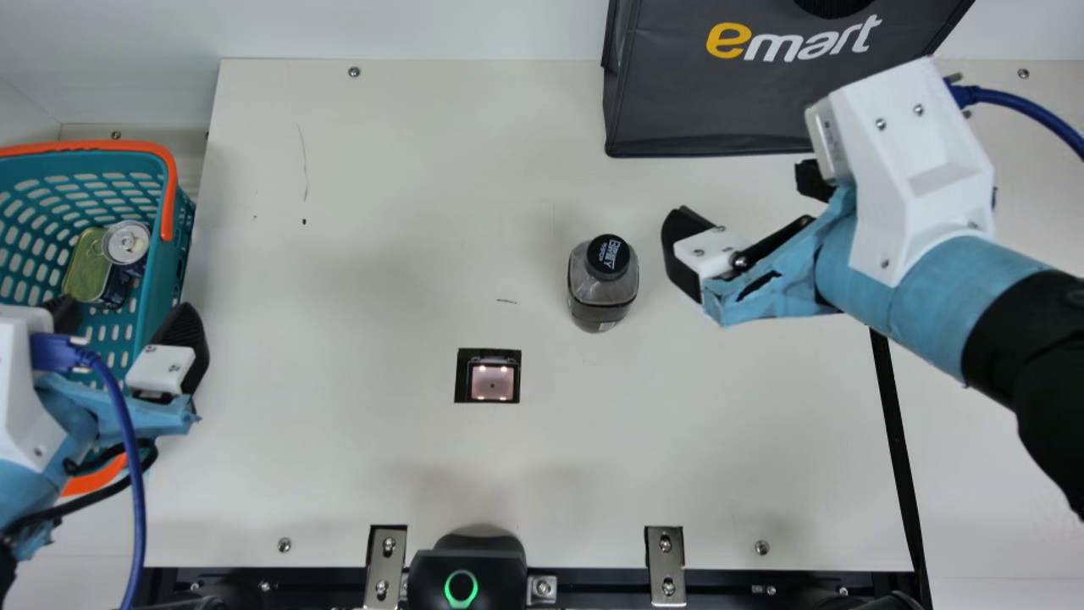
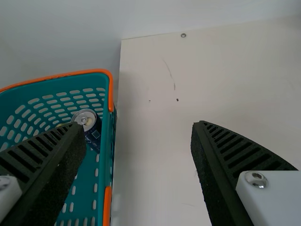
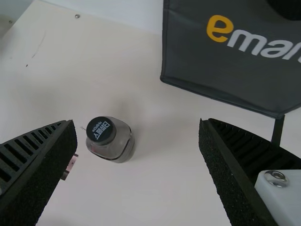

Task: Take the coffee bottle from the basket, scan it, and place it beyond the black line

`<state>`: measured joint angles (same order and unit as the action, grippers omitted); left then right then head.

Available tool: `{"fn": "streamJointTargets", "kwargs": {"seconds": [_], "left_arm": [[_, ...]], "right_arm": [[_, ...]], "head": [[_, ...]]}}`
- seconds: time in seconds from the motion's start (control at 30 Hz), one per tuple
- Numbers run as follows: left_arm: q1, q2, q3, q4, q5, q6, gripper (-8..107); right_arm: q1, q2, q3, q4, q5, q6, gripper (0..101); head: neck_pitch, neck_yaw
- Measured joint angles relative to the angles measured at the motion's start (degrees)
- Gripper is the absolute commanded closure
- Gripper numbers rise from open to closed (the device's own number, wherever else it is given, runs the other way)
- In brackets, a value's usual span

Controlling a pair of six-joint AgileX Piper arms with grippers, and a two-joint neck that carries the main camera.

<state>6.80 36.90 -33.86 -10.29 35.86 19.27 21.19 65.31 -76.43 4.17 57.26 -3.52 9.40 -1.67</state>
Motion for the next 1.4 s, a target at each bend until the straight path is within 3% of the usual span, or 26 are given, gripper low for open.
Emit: {"fn": "streamJointTargets", "kwargs": {"seconds": [0.83, 1.4], "left_arm": [[0.0, 0.0, 0.0, 0.0, 0.0, 0.0, 9], [0.0, 0.0, 0.0, 0.0, 0.0, 0.0, 9]], "right_arm": [[12.48, 5.15, -0.74, -3.42, 1.13, 3.52, 10], [17.29, 8.9, 1.33, -5.21, 0.52, 4.46, 10]], "head": [[0.0, 0.0], [0.0, 0.0]]}}
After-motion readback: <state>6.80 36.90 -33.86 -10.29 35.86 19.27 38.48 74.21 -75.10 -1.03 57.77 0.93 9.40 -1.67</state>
